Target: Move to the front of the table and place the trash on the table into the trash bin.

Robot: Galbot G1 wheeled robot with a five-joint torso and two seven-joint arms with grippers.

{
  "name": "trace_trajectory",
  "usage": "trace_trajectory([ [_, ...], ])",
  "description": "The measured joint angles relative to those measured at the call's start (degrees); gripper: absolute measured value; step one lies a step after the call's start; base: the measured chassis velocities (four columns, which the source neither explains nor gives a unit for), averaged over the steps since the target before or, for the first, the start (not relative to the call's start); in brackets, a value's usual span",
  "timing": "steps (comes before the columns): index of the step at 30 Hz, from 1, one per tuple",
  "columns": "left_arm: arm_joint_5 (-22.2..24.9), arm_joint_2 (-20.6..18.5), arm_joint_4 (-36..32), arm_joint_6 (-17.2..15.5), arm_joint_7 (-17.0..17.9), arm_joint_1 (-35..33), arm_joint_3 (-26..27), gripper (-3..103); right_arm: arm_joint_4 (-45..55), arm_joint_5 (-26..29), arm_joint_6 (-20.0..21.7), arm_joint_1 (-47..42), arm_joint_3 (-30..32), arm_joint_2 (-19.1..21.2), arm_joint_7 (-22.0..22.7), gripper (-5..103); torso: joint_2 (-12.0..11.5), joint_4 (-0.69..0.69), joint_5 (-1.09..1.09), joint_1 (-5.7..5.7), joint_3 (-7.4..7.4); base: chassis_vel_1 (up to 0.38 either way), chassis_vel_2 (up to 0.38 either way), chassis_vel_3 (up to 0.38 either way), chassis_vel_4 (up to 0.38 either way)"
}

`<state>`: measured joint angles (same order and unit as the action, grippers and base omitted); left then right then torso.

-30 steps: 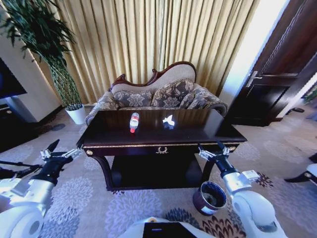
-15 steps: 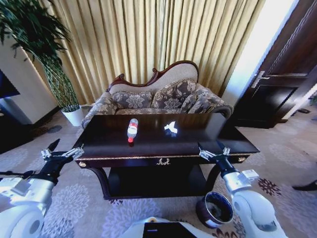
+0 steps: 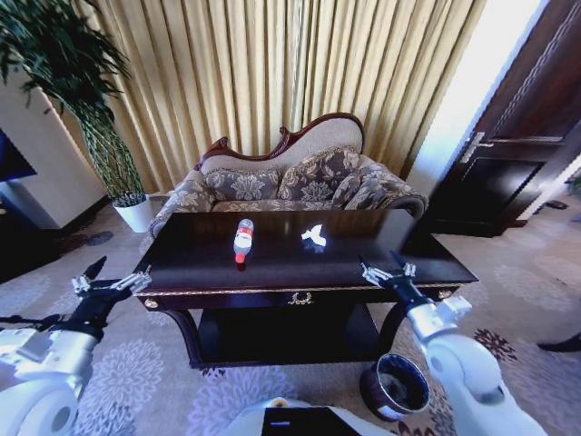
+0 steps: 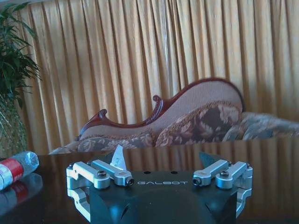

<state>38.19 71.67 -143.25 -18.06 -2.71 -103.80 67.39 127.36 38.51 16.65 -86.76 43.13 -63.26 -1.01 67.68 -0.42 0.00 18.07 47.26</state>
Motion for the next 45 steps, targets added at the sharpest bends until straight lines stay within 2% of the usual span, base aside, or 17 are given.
trace_trajectory([
  [5,-0.1,0.7,0.0,0.1,0.1,-0.5,0.4,100,-2.9,0.9,2.0,5.9,-4.0,2.8,2.1,100,0.0,0.00,0.00,0.00,0.00,0.000,0.000,0.000,0.000],
  [8,-0.1,0.7,0.0,0.1,0.3,-0.9,0.9,100,-5.9,0.9,2.4,10.8,-8.8,4.1,2.8,100,0.0,0.00,0.00,0.01,0.00,0.000,0.000,0.000,0.000],
  [9,-0.1,0.7,0.0,0.1,0.3,-0.9,0.9,100,-5.9,0.9,2.4,10.8,-8.8,4.1,2.8,100,0.0,0.00,0.00,0.01,0.00,0.000,0.000,0.000,0.000],
  [16,-1.7,2.2,0.0,0.5,0.6,-2.4,0.3,100,-11.9,1.5,2.8,19.4,-19.0,4.8,3.9,100,0.0,0.00,0.00,0.01,0.00,0.000,0.000,0.000,0.000],
  [22,-2.6,3.3,0.0,0.6,0.5,-3.3,0.3,100,-16.7,1.9,2.8,26.8,-23.8,5.6,4.0,100,0.0,0.00,0.00,0.01,0.01,0.000,0.000,0.000,0.000],
  [31,-3.4,3.4,0.0,0.7,1.0,-3.3,-0.1,100,-22.7,2.1,2.8,33.7,-28.7,4.4,4.0,100,0.0,0.00,-0.01,0.01,0.01,0.000,0.000,0.000,0.000],
  [45,-3.1,3.1,0.0,0.6,1.1,-3.5,-0.5,100,-29.2,0.1,2.9,37.2,-31.5,2.3,4.4,100,0.0,-0.01,0.00,0.01,0.00,0.000,0.000,0.000,0.000],
])
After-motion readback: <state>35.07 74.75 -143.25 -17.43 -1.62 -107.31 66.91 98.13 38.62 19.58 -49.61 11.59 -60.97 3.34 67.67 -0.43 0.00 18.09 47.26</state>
